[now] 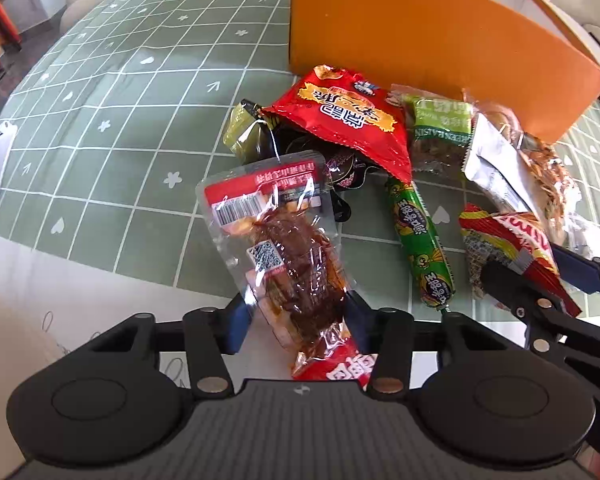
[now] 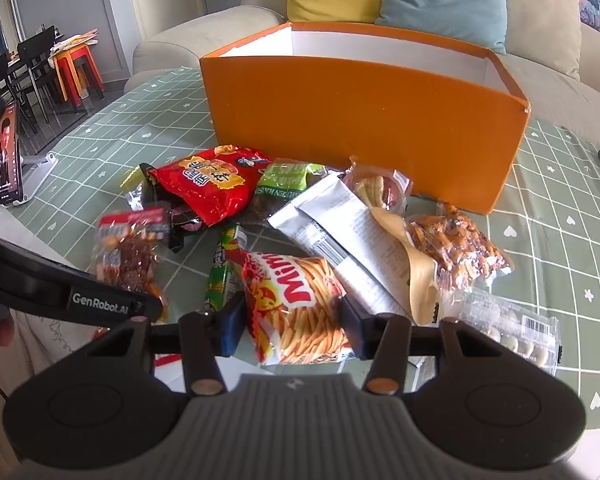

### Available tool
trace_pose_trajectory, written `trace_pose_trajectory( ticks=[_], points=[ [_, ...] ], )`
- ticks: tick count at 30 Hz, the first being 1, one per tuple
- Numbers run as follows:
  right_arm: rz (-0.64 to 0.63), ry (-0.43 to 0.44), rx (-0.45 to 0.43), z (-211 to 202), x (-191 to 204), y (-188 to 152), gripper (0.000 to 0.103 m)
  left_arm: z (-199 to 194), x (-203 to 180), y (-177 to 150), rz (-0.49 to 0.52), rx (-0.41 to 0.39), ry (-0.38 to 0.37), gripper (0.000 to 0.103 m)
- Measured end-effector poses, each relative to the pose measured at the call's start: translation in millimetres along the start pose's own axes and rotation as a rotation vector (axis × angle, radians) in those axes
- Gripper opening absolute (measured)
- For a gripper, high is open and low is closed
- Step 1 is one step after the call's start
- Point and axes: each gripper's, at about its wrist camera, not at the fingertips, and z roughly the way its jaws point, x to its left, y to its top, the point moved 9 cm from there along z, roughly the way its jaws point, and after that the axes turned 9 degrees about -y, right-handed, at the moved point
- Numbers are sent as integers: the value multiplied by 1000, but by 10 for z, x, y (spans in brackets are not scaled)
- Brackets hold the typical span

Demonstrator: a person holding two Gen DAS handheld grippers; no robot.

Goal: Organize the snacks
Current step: 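Grasp the packaged meat snack with the left tool while the right tool grasps the Mimi bag, then carry both packets into the orange box and open both tools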

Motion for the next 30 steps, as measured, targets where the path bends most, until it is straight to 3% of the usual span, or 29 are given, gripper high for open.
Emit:
trace_pose_trajectory(
  ticks=[5,6,7,16,17,25,30],
  points=[
    [-15,23,-11,-73,70,38,48,-51,19,-36,7,-11,-48,50],
    [-18,26,-17,-98,82,51,47,-76,30,-32,7,-23,-57,49],
    [-18,32,-24,-124,96,61,47,-110,41,-31,13,-41,-62,38],
    [34,39,-3,-195,74,97,45,-411,19,40,33,-168,-127,27],
    [35,39,-4,-216,76,95,45,-445,10,45,38,-181,-136,17],
    [12,39,-23,-344,140,131,45,-548,-6,18,51,-203,-163,17],
    [5,40,-30,-399,159,160,44,-777,-85,72,80,-258,-175,17]
  ],
)
